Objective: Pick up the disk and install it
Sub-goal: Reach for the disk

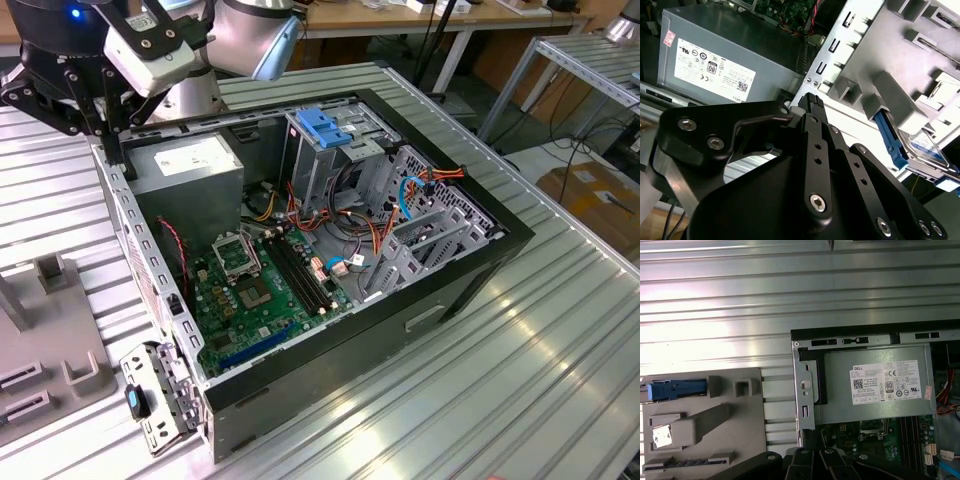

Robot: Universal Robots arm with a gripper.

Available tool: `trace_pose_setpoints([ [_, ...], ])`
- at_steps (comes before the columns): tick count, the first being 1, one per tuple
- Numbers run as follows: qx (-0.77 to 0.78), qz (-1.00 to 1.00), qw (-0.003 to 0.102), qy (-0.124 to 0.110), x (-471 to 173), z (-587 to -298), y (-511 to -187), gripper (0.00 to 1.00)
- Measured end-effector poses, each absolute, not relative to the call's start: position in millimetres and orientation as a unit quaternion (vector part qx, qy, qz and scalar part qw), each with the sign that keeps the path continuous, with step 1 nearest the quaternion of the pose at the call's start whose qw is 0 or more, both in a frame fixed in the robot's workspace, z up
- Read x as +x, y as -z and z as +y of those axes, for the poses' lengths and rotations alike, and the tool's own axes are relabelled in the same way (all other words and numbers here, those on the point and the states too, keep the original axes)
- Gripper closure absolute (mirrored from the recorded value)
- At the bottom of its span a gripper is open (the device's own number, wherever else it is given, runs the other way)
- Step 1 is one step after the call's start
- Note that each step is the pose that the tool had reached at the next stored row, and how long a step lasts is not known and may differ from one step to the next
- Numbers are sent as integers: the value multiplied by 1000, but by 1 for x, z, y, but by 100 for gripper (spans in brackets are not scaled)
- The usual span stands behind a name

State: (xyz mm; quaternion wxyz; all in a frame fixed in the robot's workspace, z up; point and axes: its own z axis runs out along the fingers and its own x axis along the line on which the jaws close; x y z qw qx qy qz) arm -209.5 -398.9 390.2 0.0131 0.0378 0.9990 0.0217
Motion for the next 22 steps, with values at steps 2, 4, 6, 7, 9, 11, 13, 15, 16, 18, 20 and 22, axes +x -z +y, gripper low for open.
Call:
trace_pose_setpoints([
  [2,38,999,13,-22,-211,-399,-390,89],
  [4,38,999,13,-22,-213,-399,-390,89],
  [6,38,999,13,-22,-215,-399,-390,89],
  [7,38,999,13,-22,-216,-399,-390,89],
  [9,38,999,13,-22,-217,-399,-390,89],
  [11,38,999,13,-22,-217,-399,-390,89],
  [13,38,999,13,-22,-218,-399,-390,89],
  [15,38,999,13,-22,-219,-399,-390,89],
  [16,38,999,13,-22,-221,-399,-390,89],
  [18,38,999,13,-22,-222,-399,-390,89],
  [20,38,999,13,-22,-224,-399,-390,89],
  [22,38,999,13,-22,-226,-399,-390,89],
])
